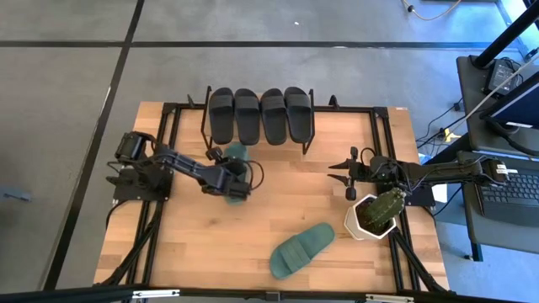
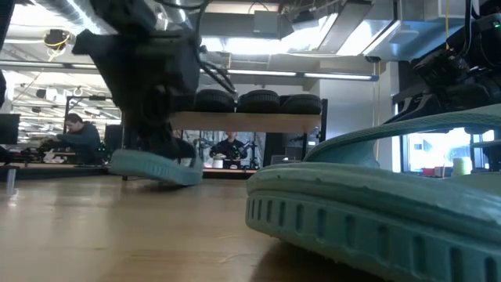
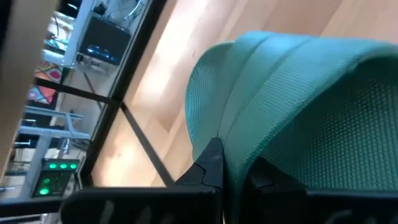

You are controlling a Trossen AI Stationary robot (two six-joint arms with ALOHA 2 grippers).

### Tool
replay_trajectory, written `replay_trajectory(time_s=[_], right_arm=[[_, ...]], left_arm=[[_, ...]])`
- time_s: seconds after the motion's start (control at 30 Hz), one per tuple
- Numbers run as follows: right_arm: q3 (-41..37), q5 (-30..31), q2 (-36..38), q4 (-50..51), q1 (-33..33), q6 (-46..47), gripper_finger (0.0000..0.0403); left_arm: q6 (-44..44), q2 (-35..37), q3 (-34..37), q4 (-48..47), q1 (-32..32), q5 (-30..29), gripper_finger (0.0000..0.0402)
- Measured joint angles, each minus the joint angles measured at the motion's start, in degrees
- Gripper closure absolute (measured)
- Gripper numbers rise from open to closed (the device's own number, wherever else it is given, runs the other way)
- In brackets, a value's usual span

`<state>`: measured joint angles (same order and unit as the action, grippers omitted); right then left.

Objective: Pick and place slides into the shelf
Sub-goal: Put the green slide under the shelf

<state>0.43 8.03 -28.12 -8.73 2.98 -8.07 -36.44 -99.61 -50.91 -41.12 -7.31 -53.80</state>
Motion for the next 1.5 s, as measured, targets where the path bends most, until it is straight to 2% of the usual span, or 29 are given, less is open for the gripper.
replay_trajectory(time_s=[0.23, 0.5, 0.77, 0.9, 1.07, 1.2, 1.3, 1.5], right_arm=[[0.0, 0.0, 0.02, 0.0, 0.02, 0.02, 0.0277], [0.0, 0.0, 0.02, 0.02, 0.01, 0.04, 0.0277], [0.0, 0.0, 0.01, 0.02, 0.02, 0.06, 0.0277], [0.0, -0.01, 0.0, 0.02, 0.01, 0.06, 0.0277], [0.0, 0.0, 0.0, 0.02, 0.02, 0.06, 0.0277], [0.0, -0.02, 0.02, 0.02, 0.02, 0.09, 0.0277], [0.0, 0.0, 0.0, 0.02, 0.0, 0.09, 0.0277], [0.0, -0.02, 0.02, 0.05, 0.01, 0.09, 0.0277]], left_arm=[[3.8, 0.0, 2.31, 5.76, 1.4, 0.32, 0.0396], [4.15, 0.0, 2.34, 5.76, 1.42, -0.37, 0.035], [4.05, 0.0, 2.31, 5.88, 1.42, 1.19, 0.0323], [3.77, 0.0, 2.25, 6.07, 1.4, 3.66, 0.028], [4.04, 0.0, 2.24, 6.0, 1.22, 4.0, 0.021], [4.04, 0.0, 0.91, 5.23, 1.09, 6.04, 0.018], [5.22, 0.0, -1.65, 1.57, -0.06, 9.03, 0.0174], [1.96, -0.04, -9.72, -10.74, -5.31, 9.15, 0.0173]])
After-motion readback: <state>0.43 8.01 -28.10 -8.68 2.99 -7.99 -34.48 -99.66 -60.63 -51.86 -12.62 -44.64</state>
